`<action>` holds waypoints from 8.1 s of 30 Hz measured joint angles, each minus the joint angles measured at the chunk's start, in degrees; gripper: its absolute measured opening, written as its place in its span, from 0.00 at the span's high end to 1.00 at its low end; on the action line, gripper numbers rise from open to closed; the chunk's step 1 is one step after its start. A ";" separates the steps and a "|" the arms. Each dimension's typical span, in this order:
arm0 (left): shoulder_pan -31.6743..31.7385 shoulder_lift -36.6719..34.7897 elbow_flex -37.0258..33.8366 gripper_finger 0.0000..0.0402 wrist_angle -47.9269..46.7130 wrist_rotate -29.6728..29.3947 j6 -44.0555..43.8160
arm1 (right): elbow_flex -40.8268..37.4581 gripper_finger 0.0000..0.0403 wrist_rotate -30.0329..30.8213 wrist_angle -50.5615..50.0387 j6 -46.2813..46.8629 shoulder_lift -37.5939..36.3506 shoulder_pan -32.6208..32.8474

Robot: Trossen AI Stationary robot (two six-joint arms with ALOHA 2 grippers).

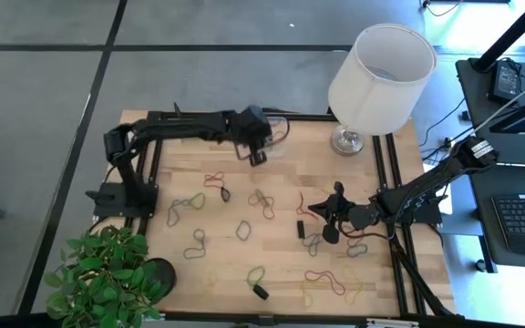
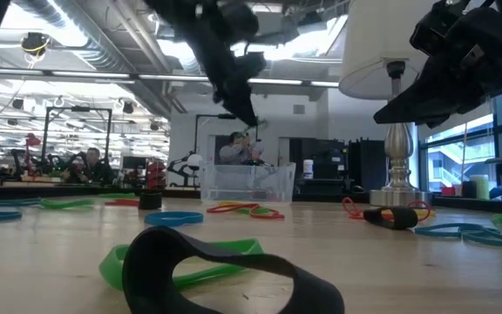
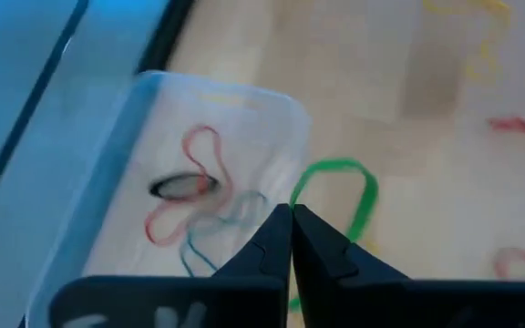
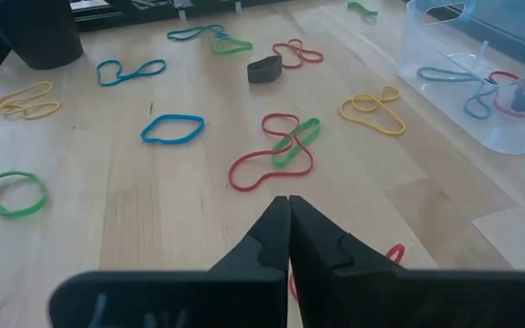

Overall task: Pick and place rubber bands into bin
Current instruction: Put the green rubber band into the transparent bin, then put the blue rubber band into the transparent bin

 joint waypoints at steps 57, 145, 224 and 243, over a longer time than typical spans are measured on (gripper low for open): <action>7.72 9.61 0.02 0.73 -2.77 -3.16 -1.27 | 0.02 0.98 0.00 -0.04 -1.62 -0.01 -0.04; -16.85 -46.76 -51.23 1.00 13.16 1.53 -12.08 | 28.72 0.87 -21.25 -42.34 1.51 31.65 5.09; -16.68 -46.74 -51.23 0.99 14.89 -0.57 -9.99 | 88.08 0.75 -27.29 -75.03 -23.37 60.31 -50.45; -16.68 -46.76 -51.23 1.00 14.89 -0.59 -10.01 | 88.08 0.75 -26.96 -74.64 -25.52 59.73 -50.35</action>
